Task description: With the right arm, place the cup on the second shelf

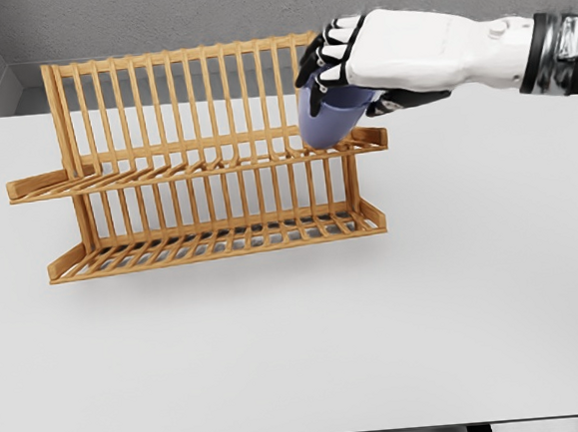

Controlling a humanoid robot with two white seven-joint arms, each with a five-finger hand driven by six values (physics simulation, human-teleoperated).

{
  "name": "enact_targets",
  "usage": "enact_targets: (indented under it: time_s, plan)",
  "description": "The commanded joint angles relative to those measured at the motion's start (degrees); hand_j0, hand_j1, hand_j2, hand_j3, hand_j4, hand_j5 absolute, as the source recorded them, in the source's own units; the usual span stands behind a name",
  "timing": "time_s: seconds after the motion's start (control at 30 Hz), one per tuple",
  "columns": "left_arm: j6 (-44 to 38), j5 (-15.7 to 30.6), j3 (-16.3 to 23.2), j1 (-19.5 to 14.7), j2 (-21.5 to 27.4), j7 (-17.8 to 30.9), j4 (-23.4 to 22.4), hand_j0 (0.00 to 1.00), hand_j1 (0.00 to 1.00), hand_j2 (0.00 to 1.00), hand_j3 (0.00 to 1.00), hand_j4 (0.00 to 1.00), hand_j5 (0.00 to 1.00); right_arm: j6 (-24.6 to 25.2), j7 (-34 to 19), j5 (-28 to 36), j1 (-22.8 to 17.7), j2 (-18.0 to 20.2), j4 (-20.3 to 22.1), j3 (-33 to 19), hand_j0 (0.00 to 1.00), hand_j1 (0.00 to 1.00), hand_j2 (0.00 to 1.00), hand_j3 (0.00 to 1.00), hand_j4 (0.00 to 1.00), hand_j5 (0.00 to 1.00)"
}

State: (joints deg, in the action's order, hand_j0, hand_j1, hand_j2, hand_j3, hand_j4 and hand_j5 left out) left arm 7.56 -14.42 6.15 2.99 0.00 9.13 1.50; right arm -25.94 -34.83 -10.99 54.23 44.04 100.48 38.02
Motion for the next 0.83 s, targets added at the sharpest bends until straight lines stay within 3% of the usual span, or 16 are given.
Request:
enact_targets:
  time_s: [0.0,0.27,0.3,0.33,0.37,0.47,0.53,0.57,0.6,0.63,0.67,0.8]
  plan:
    - [0.0,0.0,0.0,0.0,0.0,0.0,0.0,1.00,1.00,1.00,1.00,1.00,1.00,0.0,-0.2,0.1,0.0,0.3,0.1,0.6,0.57,0.57,0.57,0.57,0.57,0.57]
    - [0.0,0.0,0.0,0.0,0.0,0.0,0.0,1.00,1.00,1.00,1.00,1.00,1.00,-0.2,-0.2,0.1,-1.0,0.8,0.0,3.6,0.59,0.59,0.59,0.59,0.59,0.59]
    - [0.0,0.0,0.0,0.0,0.0,0.0,0.0,1.00,1.00,1.00,1.00,1.00,1.00,-0.3,-0.2,0.1,-1.1,1.3,0.1,3.7,0.63,0.63,0.63,0.63,0.63,0.63]
    - [0.0,0.0,0.0,0.0,0.0,0.0,0.0,1.00,1.00,1.00,1.00,1.00,1.00,-0.5,-0.2,0.1,-1.1,1.3,0.1,3.6,1.00,1.00,1.00,1.00,1.00,1.00]
    - [0.0,0.0,0.0,0.0,0.0,0.0,0.0,1.00,1.00,1.00,1.00,1.00,1.00,-0.7,-0.2,0.1,-0.4,1.2,0.1,3.0,1.00,1.00,1.00,1.00,1.00,1.00]
    - [0.0,0.0,0.0,0.0,0.0,0.0,0.0,1.00,1.00,1.00,1.00,1.00,1.00,-1.5,-0.2,0.1,0.0,1.2,0.1,-6.3,1.00,1.00,1.00,1.00,1.00,1.00]
    - [0.0,0.0,0.0,0.0,0.0,0.0,0.0,1.00,1.00,1.00,1.00,1.00,1.00,-6.1,-0.2,0.1,-1.5,5.4,0.1,-13.8,1.00,1.00,1.00,1.00,1.00,1.00]
    - [0.0,0.0,0.0,0.0,0.0,0.0,0.0,1.00,1.00,1.00,1.00,1.00,1.00,-7.1,-0.2,0.1,-8.2,6.4,0.1,-20.7,1.00,1.00,1.00,1.00,1.00,1.00]
    - [0.0,0.0,0.0,0.0,0.0,0.0,0.0,1.00,1.00,1.00,1.00,1.00,1.00,-7.8,-0.2,0.2,-19.8,3.9,0.1,-33.2,1.00,1.00,1.00,1.00,1.00,1.00]
    - [0.0,0.0,0.0,0.0,0.0,0.0,0.0,1.00,1.00,1.00,1.00,1.00,1.00,-9.1,-0.2,0.3,-27.5,3.0,0.1,-41.4,1.00,1.00,1.00,1.00,1.00,1.00]
    - [0.0,0.0,0.0,0.0,0.0,0.0,0.0,1.00,1.00,1.00,1.00,1.00,1.00,-9.1,-0.2,0.3,-33.6,2.8,0.1,-44.3,1.00,1.00,1.00,1.00,1.00,1.00]
    - [0.0,0.0,0.0,0.0,0.0,0.0,0.0,1.00,1.00,1.00,1.00,1.00,1.00,-9.1,-0.2,0.3,-39.4,0.1,0.1,-44.1,1.00,1.00,1.00,1.00,1.00,1.00]
